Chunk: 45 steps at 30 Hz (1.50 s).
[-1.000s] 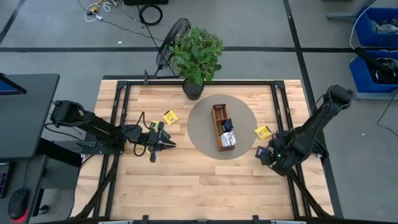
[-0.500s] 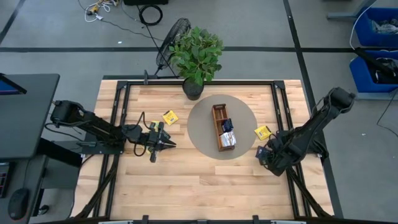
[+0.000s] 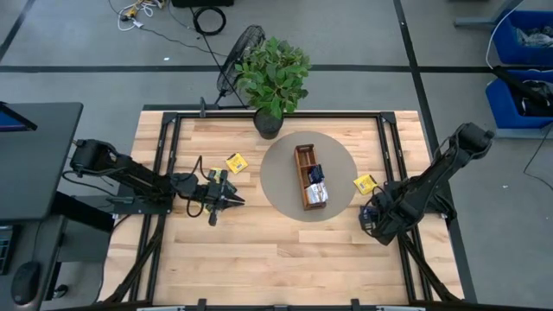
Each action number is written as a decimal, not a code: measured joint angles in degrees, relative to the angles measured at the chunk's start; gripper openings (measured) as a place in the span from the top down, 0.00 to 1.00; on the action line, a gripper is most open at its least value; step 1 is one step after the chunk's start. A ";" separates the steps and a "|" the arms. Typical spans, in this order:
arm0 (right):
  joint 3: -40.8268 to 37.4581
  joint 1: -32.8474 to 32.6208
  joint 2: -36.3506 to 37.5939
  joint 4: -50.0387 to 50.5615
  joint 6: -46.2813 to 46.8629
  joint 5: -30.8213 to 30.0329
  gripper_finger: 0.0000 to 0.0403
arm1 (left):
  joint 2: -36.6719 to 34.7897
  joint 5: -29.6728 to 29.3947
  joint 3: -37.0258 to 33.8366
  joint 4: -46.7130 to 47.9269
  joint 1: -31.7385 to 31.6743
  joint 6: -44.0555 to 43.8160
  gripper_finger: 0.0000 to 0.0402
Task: Pick & Place Tea
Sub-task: Put the purple tea bag into the middle section of the wooden organizer
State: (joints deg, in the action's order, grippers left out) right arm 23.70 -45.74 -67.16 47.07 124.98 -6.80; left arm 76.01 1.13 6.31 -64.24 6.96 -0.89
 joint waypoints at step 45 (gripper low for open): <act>45.03 14.62 -30.99 10.43 -75.63 -37.17 1.00 | 13.98 2.88 14.17 0.78 2.21 -16.22 0.65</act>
State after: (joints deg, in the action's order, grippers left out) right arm 68.73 -31.11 -98.15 57.50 49.35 -43.97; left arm 89.99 4.00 20.48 -63.45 9.17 -17.11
